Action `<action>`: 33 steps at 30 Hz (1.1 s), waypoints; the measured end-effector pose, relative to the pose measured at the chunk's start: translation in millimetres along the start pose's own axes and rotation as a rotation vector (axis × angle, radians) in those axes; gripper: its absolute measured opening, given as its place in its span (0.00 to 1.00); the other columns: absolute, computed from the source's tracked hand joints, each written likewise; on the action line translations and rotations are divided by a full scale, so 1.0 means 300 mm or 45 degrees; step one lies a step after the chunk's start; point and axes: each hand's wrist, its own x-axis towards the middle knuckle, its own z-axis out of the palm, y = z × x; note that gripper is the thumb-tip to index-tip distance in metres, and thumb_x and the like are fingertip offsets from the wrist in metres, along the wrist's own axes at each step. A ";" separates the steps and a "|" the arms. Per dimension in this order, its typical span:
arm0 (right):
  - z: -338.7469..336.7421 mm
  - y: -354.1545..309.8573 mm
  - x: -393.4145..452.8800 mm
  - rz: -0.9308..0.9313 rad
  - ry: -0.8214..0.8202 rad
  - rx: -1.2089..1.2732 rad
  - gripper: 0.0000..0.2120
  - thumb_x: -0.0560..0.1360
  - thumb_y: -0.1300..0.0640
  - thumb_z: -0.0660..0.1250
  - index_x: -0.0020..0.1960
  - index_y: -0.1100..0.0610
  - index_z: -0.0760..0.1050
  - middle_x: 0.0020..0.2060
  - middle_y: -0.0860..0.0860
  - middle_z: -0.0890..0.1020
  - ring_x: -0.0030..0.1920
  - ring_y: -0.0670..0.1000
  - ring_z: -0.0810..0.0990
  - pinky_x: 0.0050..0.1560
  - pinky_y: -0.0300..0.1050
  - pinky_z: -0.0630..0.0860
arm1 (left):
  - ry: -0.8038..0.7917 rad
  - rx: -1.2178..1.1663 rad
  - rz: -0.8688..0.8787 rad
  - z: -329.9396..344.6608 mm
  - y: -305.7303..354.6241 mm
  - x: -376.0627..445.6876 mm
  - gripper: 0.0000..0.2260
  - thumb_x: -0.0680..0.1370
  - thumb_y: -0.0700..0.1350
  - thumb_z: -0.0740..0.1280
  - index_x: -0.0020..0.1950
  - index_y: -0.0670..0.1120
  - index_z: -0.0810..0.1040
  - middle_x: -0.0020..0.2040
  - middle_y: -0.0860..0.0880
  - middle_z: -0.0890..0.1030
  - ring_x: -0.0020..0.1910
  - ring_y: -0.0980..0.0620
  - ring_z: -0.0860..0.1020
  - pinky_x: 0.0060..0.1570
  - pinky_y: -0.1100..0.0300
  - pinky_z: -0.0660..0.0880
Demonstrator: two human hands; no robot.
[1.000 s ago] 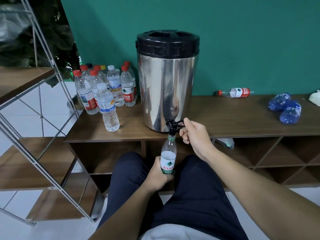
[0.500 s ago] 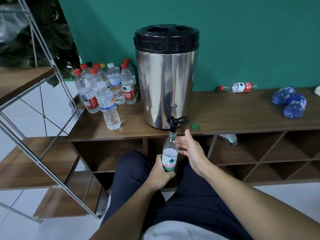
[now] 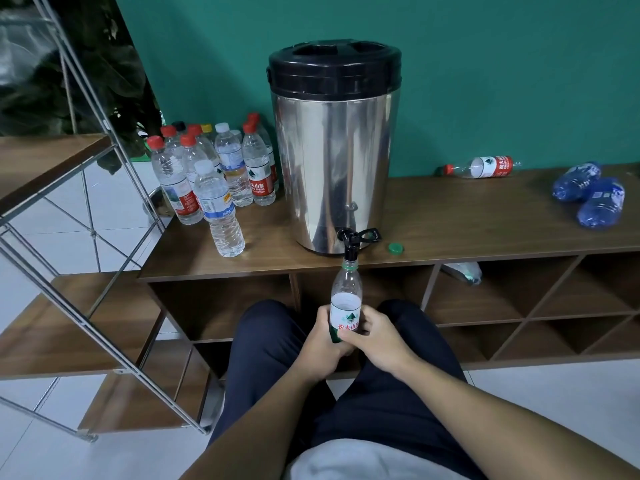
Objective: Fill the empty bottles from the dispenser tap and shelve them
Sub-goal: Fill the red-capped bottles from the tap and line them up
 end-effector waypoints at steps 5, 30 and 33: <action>0.012 0.014 0.001 -0.003 0.044 -0.053 0.21 0.73 0.52 0.82 0.65 0.47 0.83 0.58 0.45 0.89 0.60 0.47 0.88 0.61 0.54 0.86 | 0.016 0.022 -0.004 -0.001 0.005 -0.005 0.29 0.70 0.43 0.78 0.70 0.55 0.76 0.59 0.54 0.86 0.58 0.52 0.86 0.60 0.42 0.86; 0.010 0.021 -0.016 -0.044 0.097 -0.033 0.17 0.78 0.57 0.80 0.64 0.49 0.82 0.53 0.47 0.90 0.52 0.50 0.90 0.47 0.54 0.89 | 0.058 0.132 0.068 0.006 -0.025 -0.019 0.18 0.79 0.51 0.78 0.67 0.61 0.80 0.56 0.54 0.88 0.55 0.50 0.88 0.60 0.45 0.85; 0.004 0.023 -0.014 -0.042 0.072 -0.035 0.18 0.77 0.57 0.80 0.65 0.48 0.82 0.54 0.48 0.90 0.52 0.51 0.90 0.49 0.55 0.89 | 0.053 0.116 0.080 0.004 -0.025 -0.021 0.18 0.80 0.51 0.78 0.69 0.59 0.80 0.57 0.54 0.89 0.55 0.50 0.88 0.61 0.45 0.85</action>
